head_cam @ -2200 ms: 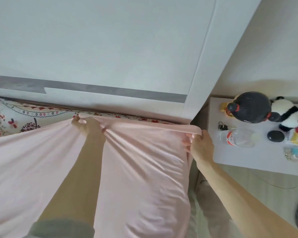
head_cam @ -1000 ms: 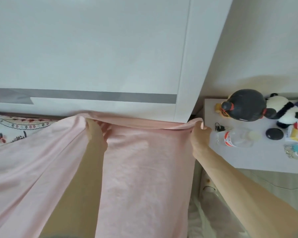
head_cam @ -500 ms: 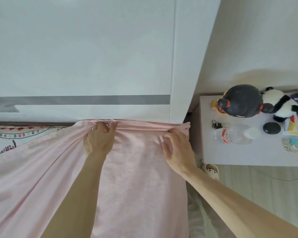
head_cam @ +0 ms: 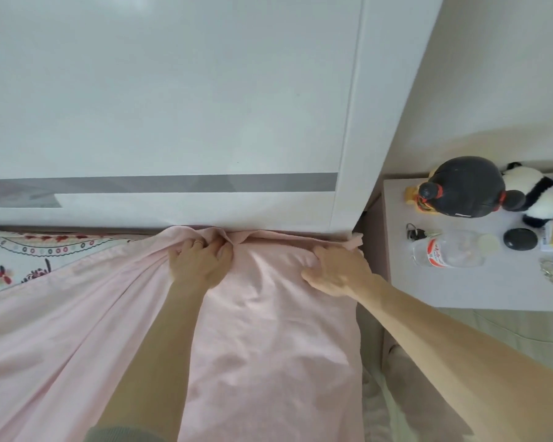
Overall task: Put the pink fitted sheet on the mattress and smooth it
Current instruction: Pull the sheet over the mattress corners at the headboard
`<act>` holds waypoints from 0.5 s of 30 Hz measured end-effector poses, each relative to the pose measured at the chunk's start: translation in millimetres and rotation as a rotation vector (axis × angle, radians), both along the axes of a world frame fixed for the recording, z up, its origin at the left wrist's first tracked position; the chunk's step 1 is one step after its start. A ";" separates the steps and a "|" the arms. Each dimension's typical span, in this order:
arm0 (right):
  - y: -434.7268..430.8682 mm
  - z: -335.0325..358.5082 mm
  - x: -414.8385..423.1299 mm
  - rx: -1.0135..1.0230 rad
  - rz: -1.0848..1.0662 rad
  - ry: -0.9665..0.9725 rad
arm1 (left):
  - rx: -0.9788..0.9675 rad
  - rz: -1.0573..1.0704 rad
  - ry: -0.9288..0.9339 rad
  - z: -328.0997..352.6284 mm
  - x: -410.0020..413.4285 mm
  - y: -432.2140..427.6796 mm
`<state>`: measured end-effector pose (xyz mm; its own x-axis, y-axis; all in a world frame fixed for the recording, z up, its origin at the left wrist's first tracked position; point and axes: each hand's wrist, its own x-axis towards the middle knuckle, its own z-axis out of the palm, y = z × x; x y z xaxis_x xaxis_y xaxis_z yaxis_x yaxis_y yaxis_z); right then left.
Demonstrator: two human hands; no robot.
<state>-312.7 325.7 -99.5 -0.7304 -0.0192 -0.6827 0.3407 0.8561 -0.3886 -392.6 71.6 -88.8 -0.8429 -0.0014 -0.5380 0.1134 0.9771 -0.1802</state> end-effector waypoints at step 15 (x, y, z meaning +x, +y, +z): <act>22.2 28.5 15.6 -0.464 -0.270 -0.047 | 0.151 -0.187 0.007 47.3 -8.9 -24.4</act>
